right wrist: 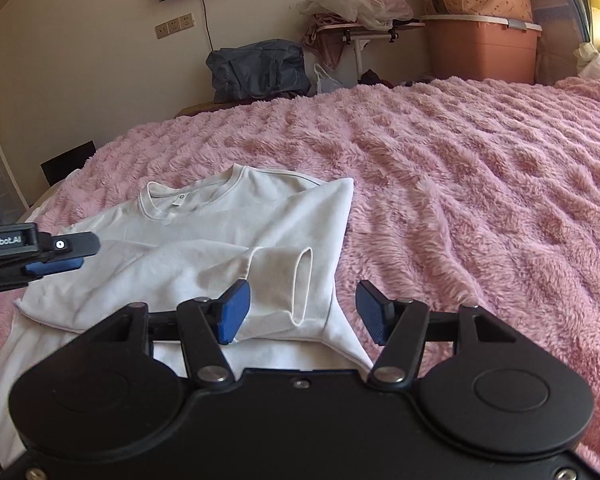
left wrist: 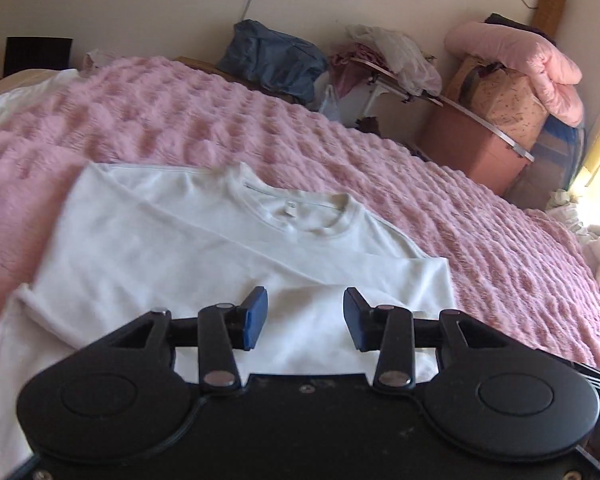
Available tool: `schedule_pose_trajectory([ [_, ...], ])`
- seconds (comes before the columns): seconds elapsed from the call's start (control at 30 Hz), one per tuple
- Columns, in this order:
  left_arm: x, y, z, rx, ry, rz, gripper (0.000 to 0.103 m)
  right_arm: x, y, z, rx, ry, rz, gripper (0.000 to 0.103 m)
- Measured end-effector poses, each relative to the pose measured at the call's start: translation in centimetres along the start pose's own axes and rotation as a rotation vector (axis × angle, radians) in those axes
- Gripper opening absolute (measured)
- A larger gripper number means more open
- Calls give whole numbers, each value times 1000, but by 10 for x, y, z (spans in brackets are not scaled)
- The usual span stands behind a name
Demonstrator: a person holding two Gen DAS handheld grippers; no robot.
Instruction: Fold small clothes
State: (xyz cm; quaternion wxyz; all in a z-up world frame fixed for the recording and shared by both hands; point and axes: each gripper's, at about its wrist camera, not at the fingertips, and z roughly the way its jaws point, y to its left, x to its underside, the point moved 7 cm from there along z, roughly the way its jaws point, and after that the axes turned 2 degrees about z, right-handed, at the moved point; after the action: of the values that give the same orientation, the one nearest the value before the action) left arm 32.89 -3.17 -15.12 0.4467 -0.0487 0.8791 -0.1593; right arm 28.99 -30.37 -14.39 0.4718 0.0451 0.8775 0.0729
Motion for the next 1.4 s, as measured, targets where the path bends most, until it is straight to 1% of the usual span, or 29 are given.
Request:
schedule_pose_trajectory([
  [0.03, 0, 20, -2, -37, 1, -21, 42, -3, 2, 9, -1, -6, -21, 60],
  [0.1, -1, 55, -5, -88, -3, -60, 42, -6, 4, 27, -21, 5, -37, 60],
  [0.17, -1, 84, -8, -132, 4, -101, 42, -9, 4, 50, -47, 27, -17, 60],
  [0.23, 2, 104, -8, -149, 15, -133, 42, -8, 5, 69, -59, 67, 15, 54],
  [0.37, 8, 122, -2, -161, 38, -149, 42, -9, 11, 94, -21, 104, 8, 53],
  [0.4, 9, 123, 2, -162, 43, -149, 42, -8, 12, 99, -20, 114, 9, 49],
  [0.47, 12, 128, 6, -172, 49, -159, 42, -6, 15, 109, -21, 148, 14, 28],
  [0.5, 14, 125, 6, -178, 44, -167, 42, -5, 15, 112, -19, 164, 26, 4],
  [0.53, 14, 127, 4, -180, 39, -173, 42, -4, 16, 113, -17, 175, 37, 3],
  [0.57, 13, 123, 3, -178, 28, -176, 42, -6, 16, 110, -12, 169, 53, 3],
  [0.63, 13, 121, 2, -196, 16, -160, 42, -16, 16, 96, -7, 106, 56, 3],
  [0.7, 18, 122, 6, -223, 48, -154, 43, -22, 14, 81, 16, 58, 41, 3],
  [0.73, 21, 123, 8, -222, 61, -160, 43, -22, 11, 78, 34, 59, 43, 2],
  [0.8, 26, 124, 13, -228, 75, -160, 43, -8, -1, 83, 46, 116, 72, 2],
  [0.87, 26, 122, 14, -241, 88, -138, 44, 9, -9, 94, 63, 158, 68, 2],
  [0.93, 22, 119, 10, -237, 84, -143, 43, 20, -13, 100, 70, 155, 56, 3],
  [1.0, 17, 115, 5, -206, 72, -148, 43, 19, -15, 97, 52, 139, 95, 10],
  [1.03, 16, 114, 3, -197, 72, -150, 44, 18, -16, 93, 48, 137, 120, 20],
  [1.07, 13, 111, 1, -188, 71, -151, 44, 16, -16, 89, 39, 132, 144, 25],
  [1.1, 12, 111, 0, -185, 70, -151, 44, 14, -17, 83, 32, 121, 163, 32],
  [1.13, 12, 110, 0, -184, 69, -151, 44, 13, -17, 76, 21, 109, 176, 37],
  [1.23, 12, 112, 1, -184, 77, -158, 44, 14, -13, 58, -13, 93, 190, 38],
  [1.4, 19, 113, 3, -190, 93, -161, 44, 32, -1, 54, -22, 145, 110, 37],
])
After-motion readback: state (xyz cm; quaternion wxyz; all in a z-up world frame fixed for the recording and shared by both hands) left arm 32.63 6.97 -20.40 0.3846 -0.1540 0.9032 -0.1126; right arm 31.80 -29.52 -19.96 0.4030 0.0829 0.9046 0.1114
